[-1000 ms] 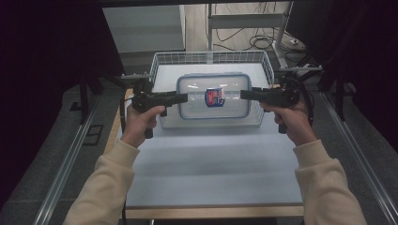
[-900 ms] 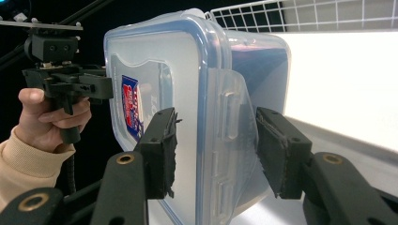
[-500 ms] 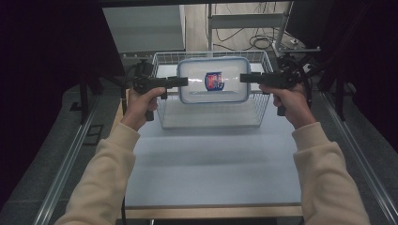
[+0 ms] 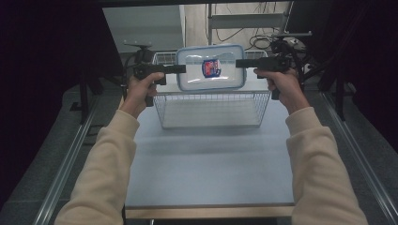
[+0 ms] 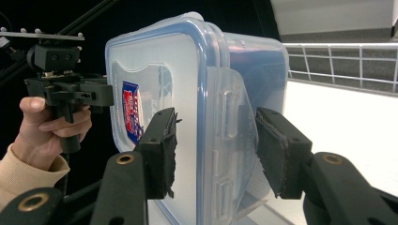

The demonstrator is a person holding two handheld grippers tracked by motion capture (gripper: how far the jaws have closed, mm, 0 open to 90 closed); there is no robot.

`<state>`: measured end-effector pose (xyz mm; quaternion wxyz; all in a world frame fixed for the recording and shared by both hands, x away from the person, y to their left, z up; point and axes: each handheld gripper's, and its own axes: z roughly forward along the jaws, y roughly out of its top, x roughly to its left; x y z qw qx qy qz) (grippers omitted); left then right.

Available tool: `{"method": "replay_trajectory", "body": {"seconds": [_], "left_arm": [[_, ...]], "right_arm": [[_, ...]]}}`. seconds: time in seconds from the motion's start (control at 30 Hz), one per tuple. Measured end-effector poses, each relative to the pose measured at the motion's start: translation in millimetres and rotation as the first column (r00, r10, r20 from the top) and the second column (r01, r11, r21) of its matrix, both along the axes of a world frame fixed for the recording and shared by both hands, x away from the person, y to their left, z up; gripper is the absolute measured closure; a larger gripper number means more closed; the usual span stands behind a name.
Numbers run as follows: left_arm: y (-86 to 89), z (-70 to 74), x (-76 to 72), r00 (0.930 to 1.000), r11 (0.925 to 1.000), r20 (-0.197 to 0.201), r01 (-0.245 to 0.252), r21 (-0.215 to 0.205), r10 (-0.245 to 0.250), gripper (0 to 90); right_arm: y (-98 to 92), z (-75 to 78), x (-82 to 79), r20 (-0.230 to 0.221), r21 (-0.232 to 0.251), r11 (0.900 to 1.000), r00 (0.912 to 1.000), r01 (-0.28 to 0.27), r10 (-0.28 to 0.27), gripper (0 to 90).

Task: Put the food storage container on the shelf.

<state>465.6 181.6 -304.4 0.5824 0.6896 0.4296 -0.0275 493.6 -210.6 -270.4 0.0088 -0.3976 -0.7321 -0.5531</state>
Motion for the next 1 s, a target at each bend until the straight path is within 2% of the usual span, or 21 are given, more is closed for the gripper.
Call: {"method": "replay_trajectory", "body": {"seconds": [0.2, 0.3, 0.43, 0.57, 0.73, 0.83, 0.93, 1.0], "left_arm": [[-1.2, -4.2, 12.5, 0.9995, 0.9997, -0.029, -0.010, 0.023, 0.011, 51.7], [-2.1, -9.5, 18.7, 0.9983, 0.9998, -0.058, -0.009, 0.019, 0.010, 51.6], [-2.4, -11.6, 23.8, 0.9975, 0.9995, -0.064, -0.029, -0.008, 0.029, 51.4], [-1.6, -13.9, 30.9, 0.9944, 0.9981, -0.096, -0.048, -0.039, 0.044, 51.1], [-1.6, -16.9, 39.4, 0.9884, 0.9947, -0.138, -0.074, -0.071, 0.063, 50.6], [-2.0, -18.3, 43.5, 0.9849, 0.9938, -0.157, -0.085, -0.072, 0.073, 49.8], [-3.0, -20.7, 47.2, 0.9811, 0.9938, -0.170, -0.101, -0.047, 0.092, 47.5], [-5.6, -24.1, 50.1, 0.9789, 0.9956, -0.186, -0.090, -0.028, 0.083, 45.2]], "right_arm": [[0.6, -12.7, 12.2, -0.043, 0.000, 1.000, 0.9990, 0.013, -0.013, 49.1], [-0.1, -18.4, 17.2, -0.076, 0.001, 1.000, 0.9969, 0.022, -0.022, 48.9], [-1.0, -21.7, 22.2, -0.091, 0.012, 0.999, 0.9951, 0.039, -0.038, 48.7], [-0.8, -24.3, 26.5, -0.112, 0.025, 0.998, 0.9924, 0.054, -0.051, 48.1], [0.0, -26.4, 34.3, -0.164, 0.045, 0.994, 0.9821, 0.102, -0.093, 47.5], [1.6, -26.2, 37.7, -0.187, 0.037, 0.990, 0.9744, 0.134, -0.125, 46.9], [4.3, -26.6, 40.6, -0.209, 0.027, 0.985, 0.9641, 0.173, -0.164, 45.5], [6.6, -28.2, 42.1, -0.202, -0.016, 0.978, 0.9576, 0.207, -0.206, 45.1]]}}
